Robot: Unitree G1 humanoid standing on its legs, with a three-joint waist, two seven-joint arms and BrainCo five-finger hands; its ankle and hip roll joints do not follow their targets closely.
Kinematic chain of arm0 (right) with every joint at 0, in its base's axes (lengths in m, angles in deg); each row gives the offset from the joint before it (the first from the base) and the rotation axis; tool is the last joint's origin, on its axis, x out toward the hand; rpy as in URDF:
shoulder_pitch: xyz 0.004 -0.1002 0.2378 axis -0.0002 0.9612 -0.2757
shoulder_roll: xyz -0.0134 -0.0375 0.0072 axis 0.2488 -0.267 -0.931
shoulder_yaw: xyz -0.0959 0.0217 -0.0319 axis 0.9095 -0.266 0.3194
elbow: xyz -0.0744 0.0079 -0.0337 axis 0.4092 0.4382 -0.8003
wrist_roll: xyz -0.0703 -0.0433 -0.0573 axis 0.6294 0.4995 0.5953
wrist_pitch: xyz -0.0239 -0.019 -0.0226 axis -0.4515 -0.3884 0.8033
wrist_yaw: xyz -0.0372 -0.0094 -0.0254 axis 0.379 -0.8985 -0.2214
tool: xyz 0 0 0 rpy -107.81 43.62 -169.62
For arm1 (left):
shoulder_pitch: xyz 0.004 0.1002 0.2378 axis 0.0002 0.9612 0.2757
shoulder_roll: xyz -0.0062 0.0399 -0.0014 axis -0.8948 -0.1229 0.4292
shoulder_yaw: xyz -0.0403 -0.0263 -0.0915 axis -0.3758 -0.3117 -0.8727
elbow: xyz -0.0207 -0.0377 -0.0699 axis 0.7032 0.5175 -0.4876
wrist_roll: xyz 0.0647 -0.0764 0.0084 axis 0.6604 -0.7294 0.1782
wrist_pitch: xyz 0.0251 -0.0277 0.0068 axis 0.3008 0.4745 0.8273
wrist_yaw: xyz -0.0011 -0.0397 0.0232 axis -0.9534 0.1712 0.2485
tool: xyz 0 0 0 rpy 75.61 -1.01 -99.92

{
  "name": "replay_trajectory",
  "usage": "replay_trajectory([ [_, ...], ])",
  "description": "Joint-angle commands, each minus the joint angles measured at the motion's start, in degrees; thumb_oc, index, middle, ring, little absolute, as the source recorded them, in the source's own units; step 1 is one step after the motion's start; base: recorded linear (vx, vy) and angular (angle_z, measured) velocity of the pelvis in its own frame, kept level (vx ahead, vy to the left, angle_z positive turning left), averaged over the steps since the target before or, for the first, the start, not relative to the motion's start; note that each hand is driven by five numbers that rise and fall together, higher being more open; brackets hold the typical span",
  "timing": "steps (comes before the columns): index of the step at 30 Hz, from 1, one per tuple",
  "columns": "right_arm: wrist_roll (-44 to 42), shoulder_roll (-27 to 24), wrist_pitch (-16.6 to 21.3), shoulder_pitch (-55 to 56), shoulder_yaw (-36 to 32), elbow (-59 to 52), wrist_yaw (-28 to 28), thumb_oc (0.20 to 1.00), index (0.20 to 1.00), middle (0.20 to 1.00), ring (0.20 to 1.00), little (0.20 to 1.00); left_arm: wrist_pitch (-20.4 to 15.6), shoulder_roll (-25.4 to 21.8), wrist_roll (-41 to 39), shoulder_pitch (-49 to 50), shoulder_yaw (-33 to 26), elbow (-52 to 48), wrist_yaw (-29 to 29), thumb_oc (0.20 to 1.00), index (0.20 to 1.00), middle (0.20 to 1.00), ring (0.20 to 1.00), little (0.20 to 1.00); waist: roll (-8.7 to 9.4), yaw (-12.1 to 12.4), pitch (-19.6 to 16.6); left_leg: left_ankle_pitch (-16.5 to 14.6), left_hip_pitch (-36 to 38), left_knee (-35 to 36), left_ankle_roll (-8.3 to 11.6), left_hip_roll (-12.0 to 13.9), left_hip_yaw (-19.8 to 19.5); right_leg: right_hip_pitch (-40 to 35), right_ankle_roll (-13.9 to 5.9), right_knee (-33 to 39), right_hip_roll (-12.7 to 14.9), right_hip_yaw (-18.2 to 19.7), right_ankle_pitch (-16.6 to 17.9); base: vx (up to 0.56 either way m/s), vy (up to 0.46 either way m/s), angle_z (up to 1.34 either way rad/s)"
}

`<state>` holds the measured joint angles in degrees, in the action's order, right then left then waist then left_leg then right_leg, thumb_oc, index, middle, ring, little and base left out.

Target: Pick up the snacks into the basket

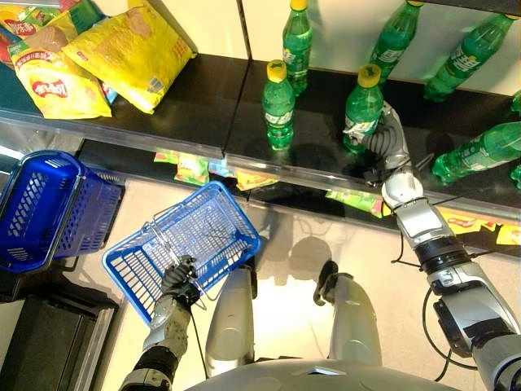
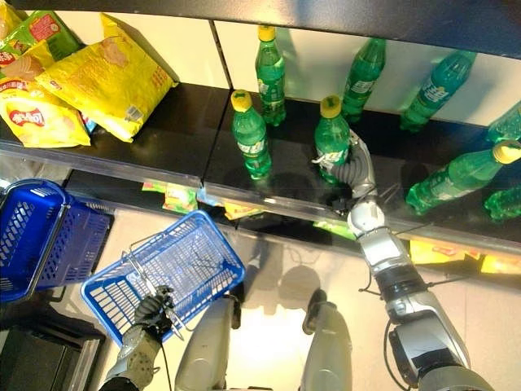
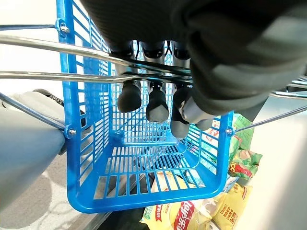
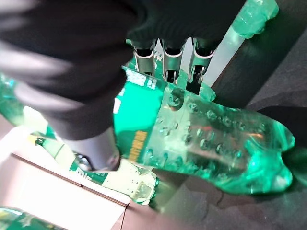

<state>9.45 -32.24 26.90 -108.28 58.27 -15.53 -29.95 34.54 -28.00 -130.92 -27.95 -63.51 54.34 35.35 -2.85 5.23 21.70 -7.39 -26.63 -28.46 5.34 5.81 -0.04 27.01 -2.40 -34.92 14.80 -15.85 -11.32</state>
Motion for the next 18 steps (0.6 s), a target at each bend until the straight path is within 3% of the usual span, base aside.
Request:
replay_trajectory([
  [1, 1.9, -0.6, 2.6, -5.2, -1.7, -0.6, -2.8, 0.2, 0.2, 0.2, 0.2, 0.2, -2.5, -2.3, -0.1, 2.1, 0.8, -2.1, -0.8, 0.2, 0.2, 0.2, 0.2, 0.2, 1.01, 1.2, -2.2, 0.4, 1.6, 1.6, -2.51, -0.3, 1.0, -4.3, -4.11, 1.4, 1.8, 0.7, 2.9, 0.0, 0.0, 0.0],
  [18, -3.3, 1.1, 5.0, -3.7, -4.2, -4.2, -3.1, 0.2, 0.2, 0.2, 0.2, 0.2, -2.7, -2.1, -0.6, 1.8, 0.7, -2.8, -0.6, 0.2, 0.2, 0.2, 0.2, 0.2, 1.37, 1.2, -2.5, 0.7, 2.1, 1.8, -2.61, -0.4, 0.7, -5.0, -4.1, 1.7, 1.6, 0.9, 3.1, 0.0, 0.0, 0.0],
])
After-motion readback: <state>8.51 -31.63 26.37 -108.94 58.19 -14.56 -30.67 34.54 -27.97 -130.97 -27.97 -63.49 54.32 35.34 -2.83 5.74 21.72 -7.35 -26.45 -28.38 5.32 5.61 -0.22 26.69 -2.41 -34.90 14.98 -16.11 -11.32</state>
